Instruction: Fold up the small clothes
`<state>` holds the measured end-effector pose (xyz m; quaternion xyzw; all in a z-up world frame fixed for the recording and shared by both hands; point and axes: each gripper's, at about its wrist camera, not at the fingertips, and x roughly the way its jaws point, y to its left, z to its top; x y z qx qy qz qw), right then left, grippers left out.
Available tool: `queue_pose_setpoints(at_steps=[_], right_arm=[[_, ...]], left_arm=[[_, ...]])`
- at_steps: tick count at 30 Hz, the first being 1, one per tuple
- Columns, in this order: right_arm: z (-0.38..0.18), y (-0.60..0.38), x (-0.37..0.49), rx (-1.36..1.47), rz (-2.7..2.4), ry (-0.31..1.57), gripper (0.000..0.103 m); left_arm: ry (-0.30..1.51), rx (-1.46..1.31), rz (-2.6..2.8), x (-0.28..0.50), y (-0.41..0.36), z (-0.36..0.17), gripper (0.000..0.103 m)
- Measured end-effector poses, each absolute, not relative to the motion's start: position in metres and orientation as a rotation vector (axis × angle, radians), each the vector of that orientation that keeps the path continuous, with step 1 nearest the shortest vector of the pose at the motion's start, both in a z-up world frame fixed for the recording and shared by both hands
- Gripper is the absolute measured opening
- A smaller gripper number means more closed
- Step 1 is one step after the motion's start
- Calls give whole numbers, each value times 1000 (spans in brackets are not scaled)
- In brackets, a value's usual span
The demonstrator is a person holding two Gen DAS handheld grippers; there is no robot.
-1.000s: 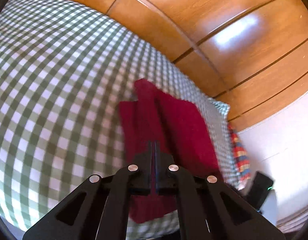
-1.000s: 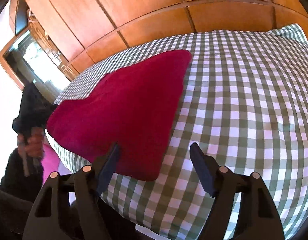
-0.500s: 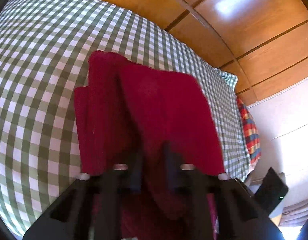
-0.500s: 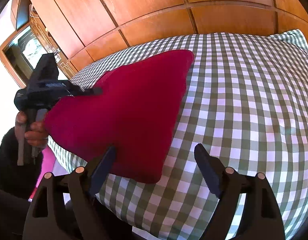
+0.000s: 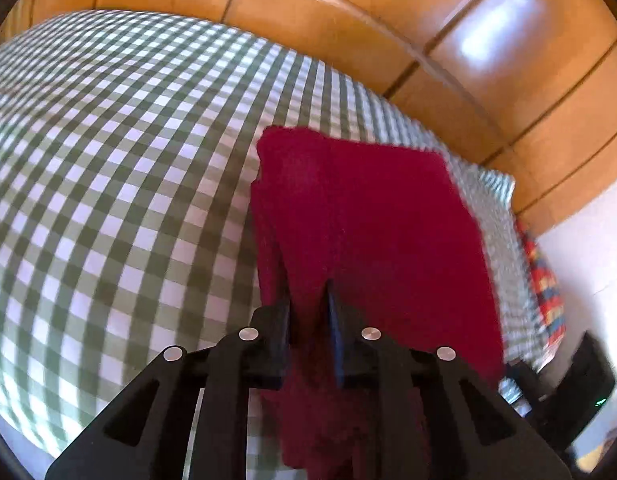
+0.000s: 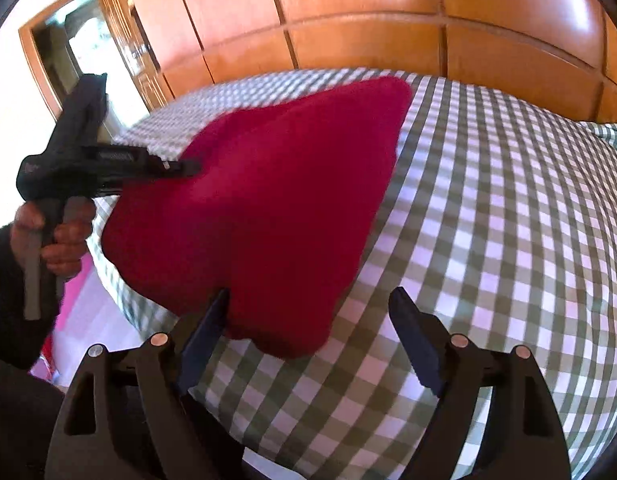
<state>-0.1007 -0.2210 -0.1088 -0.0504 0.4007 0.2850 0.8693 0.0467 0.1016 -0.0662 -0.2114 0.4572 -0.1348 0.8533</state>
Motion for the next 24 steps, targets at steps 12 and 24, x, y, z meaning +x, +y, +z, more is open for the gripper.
queue_pose_setpoints(at_steps=[12, 24], right_arm=[[-105, -247, -91, 47, 661, 893, 84], [-108, -259, -15, 277, 676, 994, 89]], left_arm=[[973, -455, -372, 12, 85, -73, 33], [917, -250, -325, 27, 86, -66, 22]])
